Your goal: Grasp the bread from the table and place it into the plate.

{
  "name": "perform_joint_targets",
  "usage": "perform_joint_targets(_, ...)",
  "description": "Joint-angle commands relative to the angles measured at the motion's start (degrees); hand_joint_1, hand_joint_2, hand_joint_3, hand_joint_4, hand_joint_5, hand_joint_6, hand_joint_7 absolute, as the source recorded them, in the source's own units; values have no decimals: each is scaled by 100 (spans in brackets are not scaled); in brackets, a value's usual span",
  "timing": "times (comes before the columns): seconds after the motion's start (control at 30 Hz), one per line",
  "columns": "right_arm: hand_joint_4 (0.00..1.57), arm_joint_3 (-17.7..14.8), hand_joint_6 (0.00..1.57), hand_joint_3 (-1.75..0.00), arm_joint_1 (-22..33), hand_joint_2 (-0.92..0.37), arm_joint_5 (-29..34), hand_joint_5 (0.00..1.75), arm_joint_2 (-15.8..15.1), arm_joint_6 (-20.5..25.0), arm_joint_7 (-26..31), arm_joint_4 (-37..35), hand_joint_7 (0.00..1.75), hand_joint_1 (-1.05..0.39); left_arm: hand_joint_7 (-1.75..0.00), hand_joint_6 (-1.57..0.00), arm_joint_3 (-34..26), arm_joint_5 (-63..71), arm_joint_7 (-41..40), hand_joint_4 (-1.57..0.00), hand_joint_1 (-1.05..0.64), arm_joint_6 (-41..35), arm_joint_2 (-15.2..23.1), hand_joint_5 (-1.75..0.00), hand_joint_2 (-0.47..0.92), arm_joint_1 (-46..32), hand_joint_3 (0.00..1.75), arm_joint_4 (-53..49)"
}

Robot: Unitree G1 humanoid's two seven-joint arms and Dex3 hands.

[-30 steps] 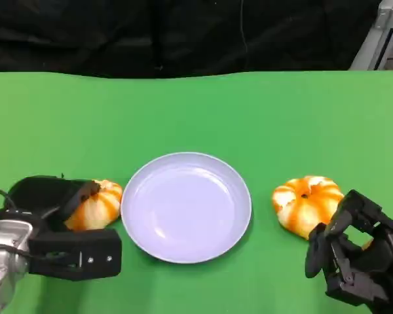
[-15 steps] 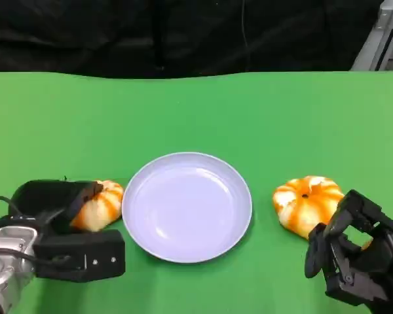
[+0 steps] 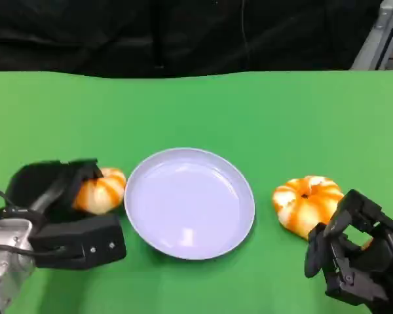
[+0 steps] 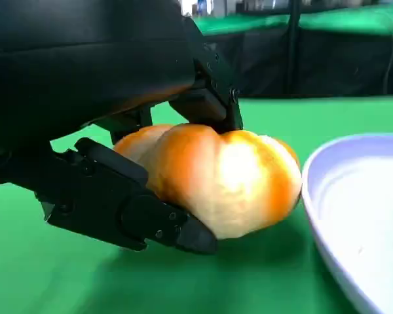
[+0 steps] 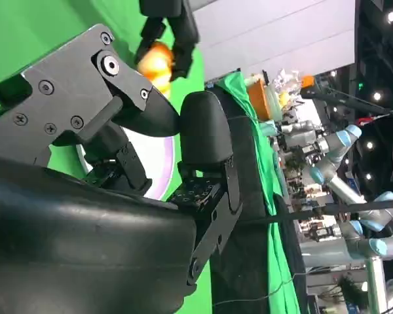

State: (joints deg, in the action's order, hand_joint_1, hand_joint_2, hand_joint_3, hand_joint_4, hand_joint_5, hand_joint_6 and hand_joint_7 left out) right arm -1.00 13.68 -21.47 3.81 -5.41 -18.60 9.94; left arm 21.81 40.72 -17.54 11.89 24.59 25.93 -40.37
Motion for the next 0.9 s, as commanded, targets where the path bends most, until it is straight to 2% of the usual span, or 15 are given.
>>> perform_joint_targets(0.03,89,-39,71,-130,2,-45,-33,175,-50,-60,-21,-5,162,-15,-171,-50,-373,-165,438,-72,-6,-267,400,-175,89,-255,24,1027)
perform_joint_targets(0.17,88,-54,71,-131,1,-44,-27,175,-55,-100,-39,-30,163,-16,-174,-53,-599,-216,800,-73,-8,-504,480,-175,87,-425,24,1994)
perform_joint_targets(0.3,89,-61,70,-131,4,-44,-49,175,-45,-61,-26,-19,163,-16,-174,-53,-657,-218,1067,-74,-5,-655,406,-175,88,-505,25,2616)
perform_joint_targets(0.43,89,-33,71,-131,30,-43,-37,175,-28,-26,10,38,164,-15,-170,-61,-506,-226,1321,-78,-7,-600,202,-175,88,-473,29,3072)
perform_joint_targets(0.57,89,12,71,-133,64,-42,-15,175,-32,47,63,128,165,-16,-164,-65,-322,-117,1462,-78,-5,-638,-67,-175,84,-453,30,3197)
perform_joint_targets(0.8,88,37,69,-133,57,-43,-36,175,-6,-45,23,115,165,-14,-163,-61,99,136,1407,-75,-7,-538,-515,-175,84,-361,31,2951)
perform_joint_targets(0.9,88,46,70,-129,48,-44,-14,175,1,-55,35,107,163,-15,-158,-63,189,144,1417,-76,-10,-470,-647,-175,87,-318,29,2807)
